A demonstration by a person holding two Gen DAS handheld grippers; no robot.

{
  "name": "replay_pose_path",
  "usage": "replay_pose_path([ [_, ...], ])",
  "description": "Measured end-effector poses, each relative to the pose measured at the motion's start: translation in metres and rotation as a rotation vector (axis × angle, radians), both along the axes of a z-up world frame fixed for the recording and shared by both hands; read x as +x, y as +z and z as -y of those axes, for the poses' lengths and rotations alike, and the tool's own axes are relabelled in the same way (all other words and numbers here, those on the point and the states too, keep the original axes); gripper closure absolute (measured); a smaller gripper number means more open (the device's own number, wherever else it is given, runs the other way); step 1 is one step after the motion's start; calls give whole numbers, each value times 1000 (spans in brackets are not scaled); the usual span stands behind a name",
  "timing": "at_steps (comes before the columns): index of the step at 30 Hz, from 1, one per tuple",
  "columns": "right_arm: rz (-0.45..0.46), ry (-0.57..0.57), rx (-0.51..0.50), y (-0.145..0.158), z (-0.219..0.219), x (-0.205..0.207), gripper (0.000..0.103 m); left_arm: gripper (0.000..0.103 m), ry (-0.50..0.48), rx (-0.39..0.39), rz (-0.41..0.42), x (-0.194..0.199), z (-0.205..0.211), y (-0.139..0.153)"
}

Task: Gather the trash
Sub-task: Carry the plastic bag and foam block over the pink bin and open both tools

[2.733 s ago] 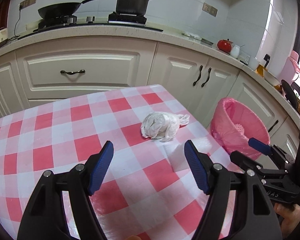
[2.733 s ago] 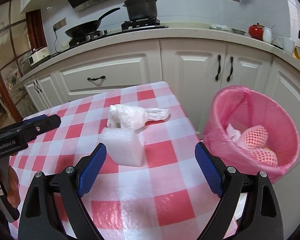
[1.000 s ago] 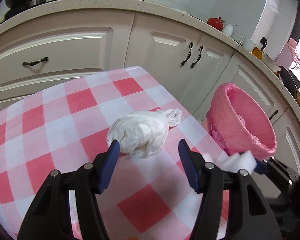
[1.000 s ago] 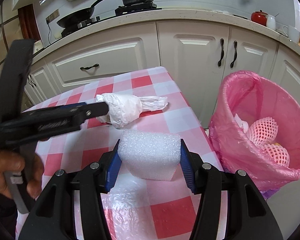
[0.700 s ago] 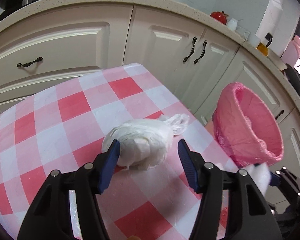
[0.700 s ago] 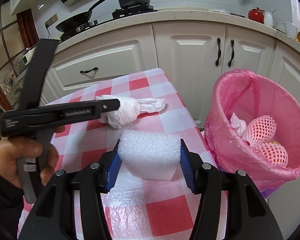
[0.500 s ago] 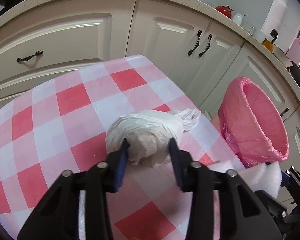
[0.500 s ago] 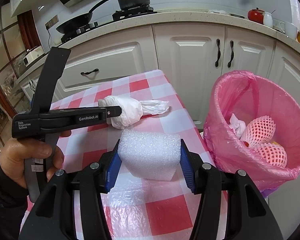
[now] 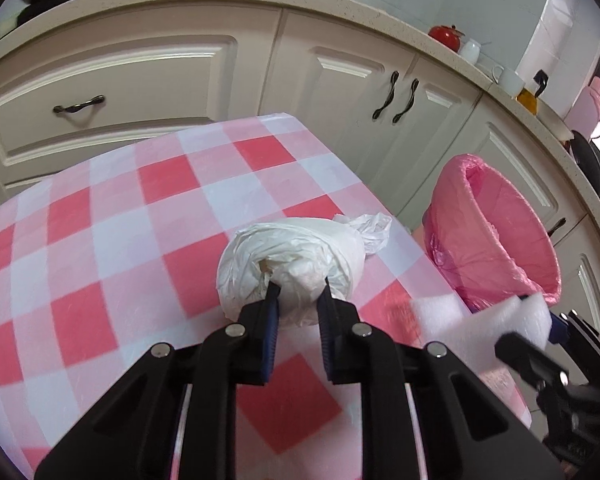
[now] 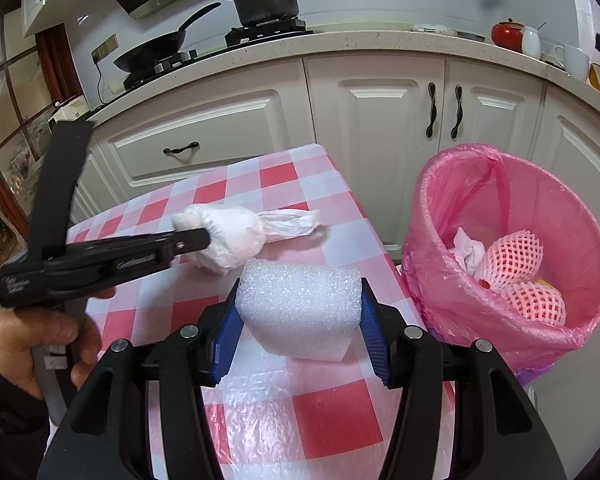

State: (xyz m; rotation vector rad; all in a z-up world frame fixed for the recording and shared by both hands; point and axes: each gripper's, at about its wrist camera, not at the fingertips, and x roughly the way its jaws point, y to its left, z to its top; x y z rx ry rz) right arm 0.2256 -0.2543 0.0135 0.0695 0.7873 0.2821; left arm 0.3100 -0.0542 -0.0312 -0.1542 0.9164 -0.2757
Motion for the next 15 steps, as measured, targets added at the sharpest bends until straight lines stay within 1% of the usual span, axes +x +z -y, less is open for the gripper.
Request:
replay_pose_path([
  [10,32,-3,-2,14,7,-21,52,85,59,-1,71,-57,-9,30],
  [15,58,-8,-4,25,12,-33,51,85,60,18,115,-80,-4,48],
])
